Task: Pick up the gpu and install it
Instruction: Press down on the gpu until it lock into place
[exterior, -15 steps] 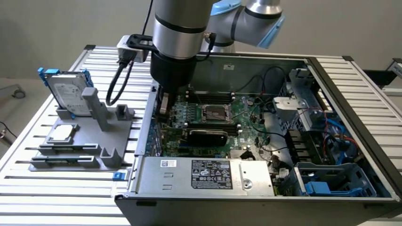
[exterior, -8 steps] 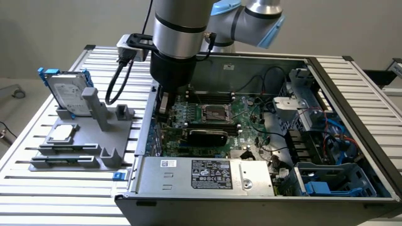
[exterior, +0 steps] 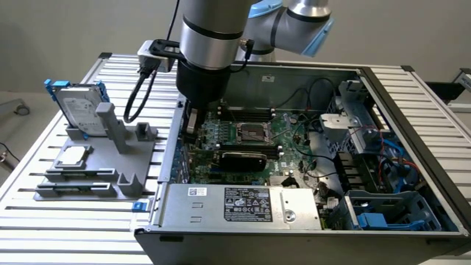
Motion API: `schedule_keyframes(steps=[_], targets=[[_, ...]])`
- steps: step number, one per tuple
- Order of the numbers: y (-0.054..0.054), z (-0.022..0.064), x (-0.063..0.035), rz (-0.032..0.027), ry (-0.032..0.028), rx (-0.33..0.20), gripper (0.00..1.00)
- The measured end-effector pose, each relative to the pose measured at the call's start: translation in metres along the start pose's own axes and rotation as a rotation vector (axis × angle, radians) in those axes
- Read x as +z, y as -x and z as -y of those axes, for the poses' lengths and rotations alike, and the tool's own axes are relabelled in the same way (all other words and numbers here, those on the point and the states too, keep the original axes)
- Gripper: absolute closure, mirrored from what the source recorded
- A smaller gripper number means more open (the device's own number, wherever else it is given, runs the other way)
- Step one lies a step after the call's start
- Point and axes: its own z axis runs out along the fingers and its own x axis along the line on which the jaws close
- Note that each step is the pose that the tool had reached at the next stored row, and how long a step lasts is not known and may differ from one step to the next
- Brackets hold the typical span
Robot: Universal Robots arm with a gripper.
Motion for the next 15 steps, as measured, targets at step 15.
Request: schedule_keyframes(steps=[15], targets=[[0.0003, 0.0051, 0.0051, -0.0025, 0.0198, 0.001, 0.89]])
